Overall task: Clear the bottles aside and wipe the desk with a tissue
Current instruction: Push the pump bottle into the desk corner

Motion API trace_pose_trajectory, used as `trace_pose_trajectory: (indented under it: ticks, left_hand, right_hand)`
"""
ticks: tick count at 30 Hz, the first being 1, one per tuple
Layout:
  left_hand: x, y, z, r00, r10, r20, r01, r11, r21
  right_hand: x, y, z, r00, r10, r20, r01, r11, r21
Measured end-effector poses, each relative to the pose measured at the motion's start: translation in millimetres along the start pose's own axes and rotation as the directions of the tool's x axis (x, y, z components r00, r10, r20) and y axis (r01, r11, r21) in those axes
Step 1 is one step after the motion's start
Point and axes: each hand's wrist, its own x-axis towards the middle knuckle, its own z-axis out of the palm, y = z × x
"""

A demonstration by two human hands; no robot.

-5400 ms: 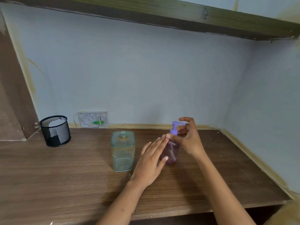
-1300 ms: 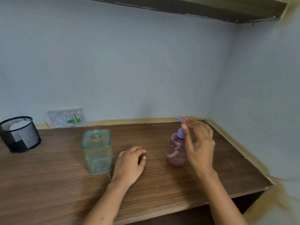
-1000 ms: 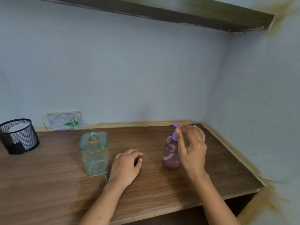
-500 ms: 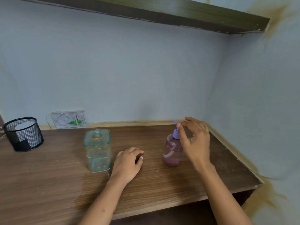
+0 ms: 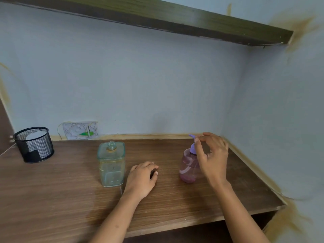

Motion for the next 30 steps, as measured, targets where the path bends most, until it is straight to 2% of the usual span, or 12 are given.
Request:
trace_pose_trajectory:
  ticks: [10,13,18,30]
  left_hand:
    - [3,-5,5,1.0,0.014,-0.005,-0.014,1.0,-0.002]
    - [4,-6,6,1.0,0.016,-0.014,-0.016,1.0,-0.012]
    - [4,-5,7,0.999,0.025,-0.034,-0.025,1.0,-0.003]
    - [0,-2,3,1.0,0.026,-0.002,-0.026,1.0,0.009]
  right_hand:
    - [13,-3,-10,0.995,0.018,0.103,-0.014,0.999,-0.041]
    - [11,-4,-6,0.998,0.006,0.07,-0.004,1.0,-0.026]
    - [-8,2,11,0.995,-0.03,-0.09,0.031,0.999,0.009]
    - [-13,0,1,0.999,0.05,-0.022,-0.05,0.999,0.005]
